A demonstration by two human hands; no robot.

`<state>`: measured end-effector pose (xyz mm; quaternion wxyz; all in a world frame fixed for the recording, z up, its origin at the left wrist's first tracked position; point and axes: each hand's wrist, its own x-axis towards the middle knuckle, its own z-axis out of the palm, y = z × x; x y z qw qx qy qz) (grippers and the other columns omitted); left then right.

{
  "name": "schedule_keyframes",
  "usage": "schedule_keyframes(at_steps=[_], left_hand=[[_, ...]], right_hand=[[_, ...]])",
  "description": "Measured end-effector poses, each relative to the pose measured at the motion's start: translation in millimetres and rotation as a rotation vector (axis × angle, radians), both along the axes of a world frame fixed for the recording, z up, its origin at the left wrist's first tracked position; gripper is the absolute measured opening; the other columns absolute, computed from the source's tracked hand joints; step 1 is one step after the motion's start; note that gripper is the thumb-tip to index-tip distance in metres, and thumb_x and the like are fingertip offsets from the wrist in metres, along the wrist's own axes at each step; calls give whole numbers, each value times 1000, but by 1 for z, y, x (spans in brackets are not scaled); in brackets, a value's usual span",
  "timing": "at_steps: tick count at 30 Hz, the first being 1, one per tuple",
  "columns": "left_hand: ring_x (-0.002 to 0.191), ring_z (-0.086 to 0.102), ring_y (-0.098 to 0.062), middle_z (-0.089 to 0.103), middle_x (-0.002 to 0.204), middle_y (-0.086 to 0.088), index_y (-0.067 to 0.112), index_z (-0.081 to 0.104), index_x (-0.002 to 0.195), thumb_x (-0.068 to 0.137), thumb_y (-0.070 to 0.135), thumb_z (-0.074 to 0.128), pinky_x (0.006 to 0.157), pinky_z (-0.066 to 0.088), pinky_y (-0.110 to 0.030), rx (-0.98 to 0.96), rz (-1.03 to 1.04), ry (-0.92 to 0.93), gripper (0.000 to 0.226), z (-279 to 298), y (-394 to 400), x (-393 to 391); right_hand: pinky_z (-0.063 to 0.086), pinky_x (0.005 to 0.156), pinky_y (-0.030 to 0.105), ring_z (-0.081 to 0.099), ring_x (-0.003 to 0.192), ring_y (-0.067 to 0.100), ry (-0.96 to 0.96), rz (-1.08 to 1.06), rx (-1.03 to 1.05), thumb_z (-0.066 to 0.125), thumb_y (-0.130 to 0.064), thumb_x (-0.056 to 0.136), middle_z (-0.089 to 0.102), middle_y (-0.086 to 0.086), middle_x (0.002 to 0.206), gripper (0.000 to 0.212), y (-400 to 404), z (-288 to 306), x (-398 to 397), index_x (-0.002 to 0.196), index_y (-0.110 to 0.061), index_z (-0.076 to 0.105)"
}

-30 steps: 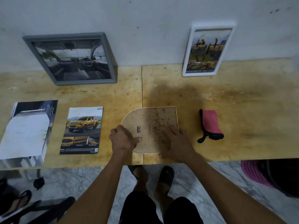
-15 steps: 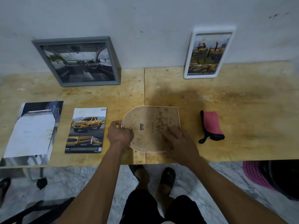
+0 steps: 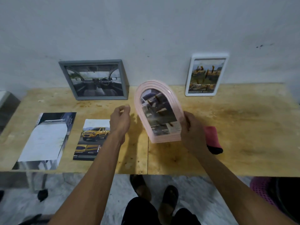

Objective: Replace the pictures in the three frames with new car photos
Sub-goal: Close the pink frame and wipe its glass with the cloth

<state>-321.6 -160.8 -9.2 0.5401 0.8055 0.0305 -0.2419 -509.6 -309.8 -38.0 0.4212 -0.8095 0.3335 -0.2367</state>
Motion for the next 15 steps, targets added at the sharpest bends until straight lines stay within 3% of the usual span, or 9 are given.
schedule_keyframes(at_steps=[3, 6, 9, 11, 13, 15], left_hand=[[107, 57, -22, 59, 131, -5, 19, 50, 142, 101, 38, 52, 92, 51, -41, 57, -122, 72, 45, -25, 15, -20], [90, 64, -25, 70, 109, -9, 17, 53, 140, 103, 26, 52, 79, 54, -45, 6, -166, 193, 38, -44, 27, -38], [76, 66, -26, 73, 89, -9, 14, 62, 127, 100, 13, 58, 73, 54, -43, -30, -130, 228, 27, -57, 37, -50], [70, 63, -24, 71, 83, -10, 12, 64, 125, 98, 10, 62, 68, 51, -39, -24, -114, 228, 27, -61, 42, -53], [66, 59, -20, 68, 80, -9, 13, 66, 121, 97, 9, 63, 64, 48, -34, -14, -117, 231, 25, -63, 45, -53], [71, 56, -22, 67, 84, -9, 14, 68, 121, 97, 9, 64, 66, 47, -35, 5, -127, 226, 25, -70, 46, -49]], right_hand=[[58, 65, 36, 68, 75, 10, -15, -121, 223, 43, -23, 103, 68, -6, 85, 21, 3, 1, -8, 112, -22, 62], [60, 68, 37, 69, 75, 12, 30, -188, 410, 44, -23, 103, 70, -5, 84, 21, 11, -11, -17, 110, -26, 64], [60, 75, 46, 70, 81, 19, 80, -226, 482, 45, -25, 101, 71, -1, 89, 27, 15, -26, -22, 122, -25, 63], [59, 72, 41, 69, 82, 20, 69, -250, 550, 48, -22, 101, 71, -1, 92, 32, 20, -31, -23, 130, -28, 58], [53, 64, 28, 68, 83, 12, 59, -252, 614, 52, -21, 99, 70, -4, 97, 36, 25, -35, -22, 134, -28, 53], [48, 63, 22, 64, 84, 6, 103, -240, 604, 54, -22, 98, 68, -3, 105, 38, 28, -42, -21, 136, -24, 52]])
